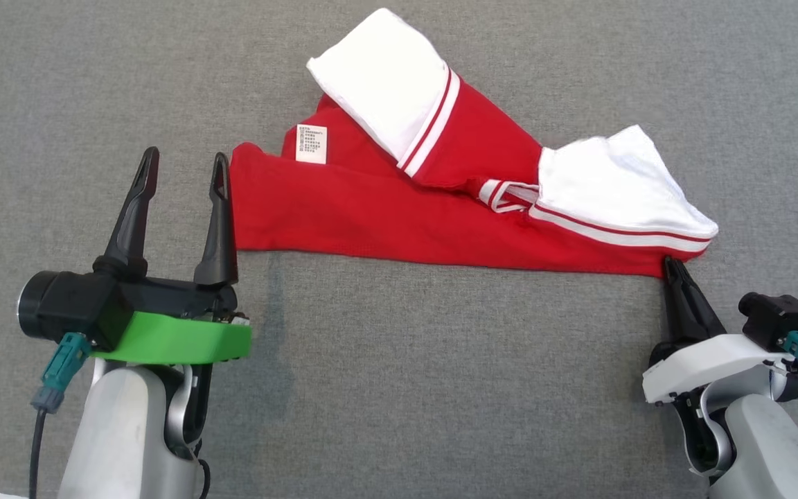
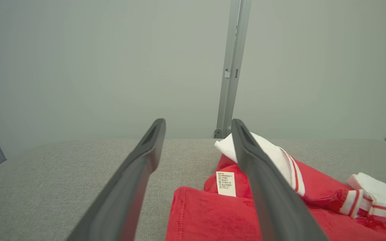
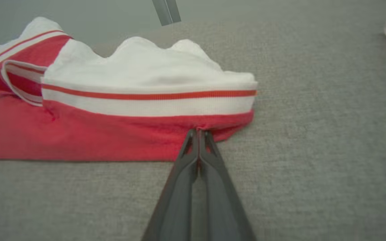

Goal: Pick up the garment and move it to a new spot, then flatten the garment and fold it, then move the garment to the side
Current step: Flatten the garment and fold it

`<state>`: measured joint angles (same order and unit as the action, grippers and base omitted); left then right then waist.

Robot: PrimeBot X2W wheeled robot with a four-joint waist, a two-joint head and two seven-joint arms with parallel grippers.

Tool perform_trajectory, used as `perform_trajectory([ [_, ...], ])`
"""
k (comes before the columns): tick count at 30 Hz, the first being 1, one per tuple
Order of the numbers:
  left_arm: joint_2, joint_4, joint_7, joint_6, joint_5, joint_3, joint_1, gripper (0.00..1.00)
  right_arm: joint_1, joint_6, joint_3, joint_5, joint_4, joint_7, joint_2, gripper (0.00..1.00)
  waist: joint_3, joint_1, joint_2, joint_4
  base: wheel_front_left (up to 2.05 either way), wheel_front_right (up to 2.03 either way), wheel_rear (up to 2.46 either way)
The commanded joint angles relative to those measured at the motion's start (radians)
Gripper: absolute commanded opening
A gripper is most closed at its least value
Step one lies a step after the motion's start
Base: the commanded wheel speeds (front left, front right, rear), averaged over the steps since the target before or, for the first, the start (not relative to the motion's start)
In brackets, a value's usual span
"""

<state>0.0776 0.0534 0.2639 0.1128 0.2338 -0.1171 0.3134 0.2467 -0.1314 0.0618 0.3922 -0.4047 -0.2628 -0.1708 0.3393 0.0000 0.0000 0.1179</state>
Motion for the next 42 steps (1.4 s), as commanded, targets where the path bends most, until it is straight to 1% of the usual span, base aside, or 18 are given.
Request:
perform_trajectory([
  [1,0.011,-0.001,0.000,-0.007,-0.010,0.009,-0.015,1.00,-0.007,0.002,-0.009,-0.008,-0.006,-0.003,0.006,0.49,0.001,0.0000,0.0000,-0.010,0.00,0.00,0.00],
  [2,0.016,0.000,0.000,-0.009,-0.011,0.012,-0.018,1.00,-0.007,0.002,-0.010,-0.010,-0.008,-0.003,0.013,1.00,-0.001,0.0000,0.0000,-0.014,0.00,0.00,0.00],
  [6,0.032,0.006,-0.001,-0.013,-0.013,0.022,-0.039,1.00,-0.025,0.001,-0.031,-0.037,0.030,-0.003,0.031,1.00,-0.018,0.0000,0.0000,-0.032,0.00,0.00,0.00],
  [15,0.066,-0.005,-0.023,-0.034,-0.012,0.039,-0.120,1.00,-0.092,0.001,-0.061,-0.137,0.231,-0.002,0.028,1.00,-0.088,0.0000,0.0000,-0.073,0.00,0.00,0.00],
  [23,0.085,-0.025,-0.058,-0.055,-0.007,0.045,-0.216,1.00,-0.143,0.001,-0.062,-0.191,0.406,0.061,0.054,1.00,-0.163,0.0000,0.0000,-0.105,0.00,0.00,0.00],
  [28,0.091,-0.032,-0.077,-0.065,-0.001,0.046,-0.264,1.00,-0.207,0.001,-0.071,-0.204,0.482,0.102,0.071,1.00,-0.200,0.0000,0.0000,-0.111,0.00,0.00,0.00],
  [35,0.093,-0.049,-0.094,-0.075,0.006,0.044,-0.284,1.00,-0.259,0.001,-0.081,-0.209,0.537,0.134,0.086,1.00,-0.213,0.0000,0.0000,-0.110,0.00,0.00,0.00],
  [42,0.099,-0.056,-0.100,-0.078,0.009,0.039,-0.274,1.00,-0.271,0.001,-0.090,-0.206,0.556,0.143,0.098,1.00,-0.209,0.0000,0.0000,-0.106,0.00,0.00,0.00],
])
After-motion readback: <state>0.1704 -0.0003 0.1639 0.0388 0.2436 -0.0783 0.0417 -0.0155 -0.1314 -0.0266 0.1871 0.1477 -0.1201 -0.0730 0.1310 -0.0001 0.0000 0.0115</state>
